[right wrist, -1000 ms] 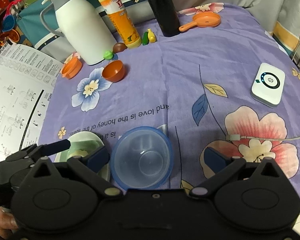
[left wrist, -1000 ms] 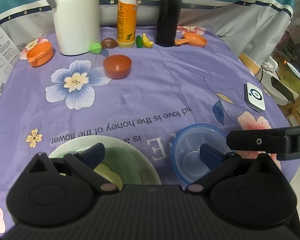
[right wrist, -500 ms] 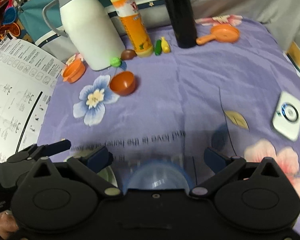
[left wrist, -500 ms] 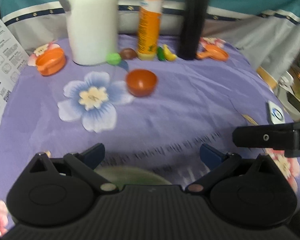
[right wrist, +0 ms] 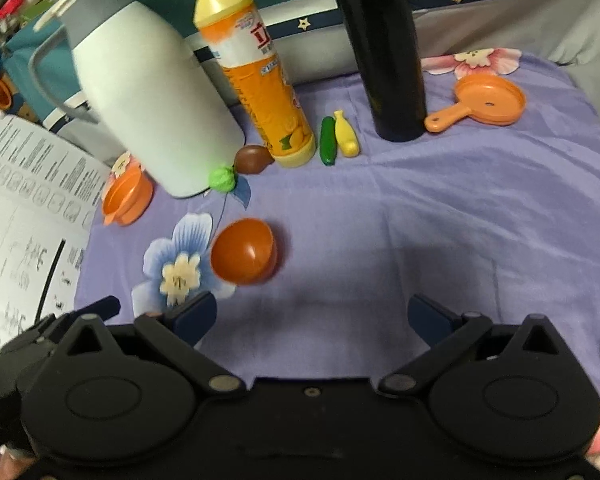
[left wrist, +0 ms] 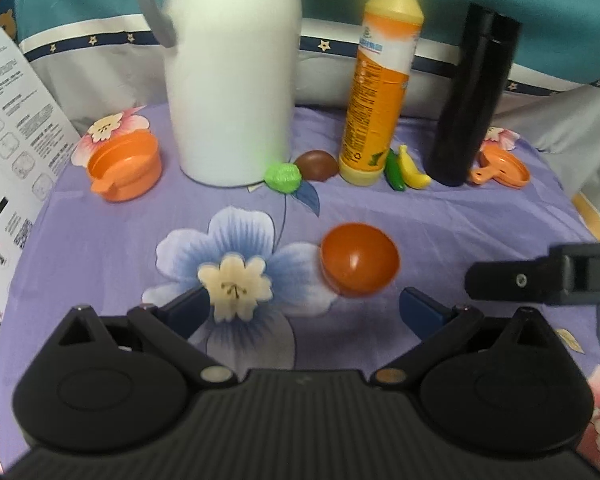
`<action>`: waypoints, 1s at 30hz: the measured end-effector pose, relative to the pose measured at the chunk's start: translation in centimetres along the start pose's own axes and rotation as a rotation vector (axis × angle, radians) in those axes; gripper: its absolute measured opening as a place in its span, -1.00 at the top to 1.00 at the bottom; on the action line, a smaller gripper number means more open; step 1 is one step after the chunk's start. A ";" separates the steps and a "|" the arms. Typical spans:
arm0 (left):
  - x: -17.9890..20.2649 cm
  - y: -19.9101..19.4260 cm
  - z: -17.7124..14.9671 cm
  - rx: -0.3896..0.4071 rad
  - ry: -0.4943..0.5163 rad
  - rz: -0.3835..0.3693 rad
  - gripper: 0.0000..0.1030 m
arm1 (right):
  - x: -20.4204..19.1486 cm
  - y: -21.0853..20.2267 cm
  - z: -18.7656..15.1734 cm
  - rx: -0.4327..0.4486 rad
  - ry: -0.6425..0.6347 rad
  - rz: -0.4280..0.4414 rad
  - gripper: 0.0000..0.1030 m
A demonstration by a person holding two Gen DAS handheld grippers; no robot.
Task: Organize plates and bowls
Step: 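Move the right gripper to the orange bowl and grasp its rim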
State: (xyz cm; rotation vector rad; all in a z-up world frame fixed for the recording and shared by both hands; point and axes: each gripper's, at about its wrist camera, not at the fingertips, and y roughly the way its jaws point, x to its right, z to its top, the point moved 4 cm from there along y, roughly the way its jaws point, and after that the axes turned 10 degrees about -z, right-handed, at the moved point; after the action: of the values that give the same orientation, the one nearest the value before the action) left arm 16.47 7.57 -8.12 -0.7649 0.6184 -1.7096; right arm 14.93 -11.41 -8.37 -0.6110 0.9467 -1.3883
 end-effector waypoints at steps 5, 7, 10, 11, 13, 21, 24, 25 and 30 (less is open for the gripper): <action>-0.2 2.1 1.0 0.000 0.004 0.021 -1.00 | -0.9 2.5 1.9 0.004 0.008 0.006 -1.00; -0.3 2.8 1.2 -0.002 0.007 0.024 -0.99 | -1.3 3.3 2.6 0.006 0.006 0.012 -0.96; -0.4 3.7 1.3 -0.012 0.011 0.024 -0.95 | -1.8 4.5 3.3 0.008 -0.003 0.022 -0.89; -0.4 4.0 1.3 -0.018 0.011 0.022 -0.90 | -1.9 4.8 3.5 0.008 -0.005 0.023 -0.82; -0.5 4.6 1.3 -0.028 0.010 0.018 -0.84 | -2.1 5.5 3.7 0.001 -0.006 0.031 -0.71; -0.3 6.7 1.2 -0.061 0.004 -0.040 0.01 | -3.3 8.2 3.6 -0.059 -0.009 0.073 0.15; 0.0 7.1 1.0 -0.072 0.012 -0.059 0.22 | -3.6 8.8 3.3 -0.076 -0.008 0.091 0.48; 0.1 7.3 0.9 -0.076 0.017 -0.065 0.29 | -3.8 8.9 3.3 -0.074 -0.011 0.096 0.55; 0.3 7.4 0.7 -0.083 0.023 -0.063 0.58 | -4.4 8.9 3.1 -0.067 -0.044 0.103 0.81</action>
State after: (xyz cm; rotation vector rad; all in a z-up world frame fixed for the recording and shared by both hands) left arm 21.57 5.40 -13.07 -0.8312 0.6912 -1.7611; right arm 22.63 -6.53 -13.38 -0.6319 0.9791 -1.2517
